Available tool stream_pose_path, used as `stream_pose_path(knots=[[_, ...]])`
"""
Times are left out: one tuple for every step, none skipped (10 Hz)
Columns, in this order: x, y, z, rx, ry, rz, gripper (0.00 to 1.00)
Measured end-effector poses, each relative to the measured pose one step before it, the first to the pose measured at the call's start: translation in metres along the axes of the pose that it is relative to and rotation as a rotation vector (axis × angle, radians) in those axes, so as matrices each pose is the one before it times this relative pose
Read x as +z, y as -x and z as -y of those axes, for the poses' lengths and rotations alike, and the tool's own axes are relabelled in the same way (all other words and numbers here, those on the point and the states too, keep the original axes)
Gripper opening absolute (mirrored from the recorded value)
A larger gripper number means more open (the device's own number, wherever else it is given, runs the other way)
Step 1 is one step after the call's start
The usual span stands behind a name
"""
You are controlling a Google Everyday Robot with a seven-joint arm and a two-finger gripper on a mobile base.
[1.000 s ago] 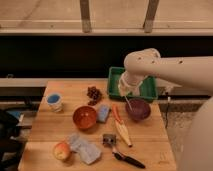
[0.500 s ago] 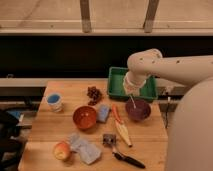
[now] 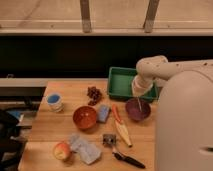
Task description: Place fork in purple bowl
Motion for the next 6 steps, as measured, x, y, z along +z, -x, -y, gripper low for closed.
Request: stream_pose_path(knots=[[0.01078,-0.00502,-0.00078,0.01398,0.04331,-0.01076,0.00],[0.00775,-0.00333,-0.00147,0.00705,0.04427,-0.00638,0.01],[0.00252,-0.00287,0.00021,0.00361,0.01678,-0.00718,0.04],[0.00486,-0.00137,-0.00406,0.00561,0.03575,-0.00497,0.15],[0.00135,-0.00194,0.00336,0.01865,0.04419,0.00371,0.25],[-0.00082,-0.00440,0.00764,0.02233,0.04343,0.00058,0.35]])
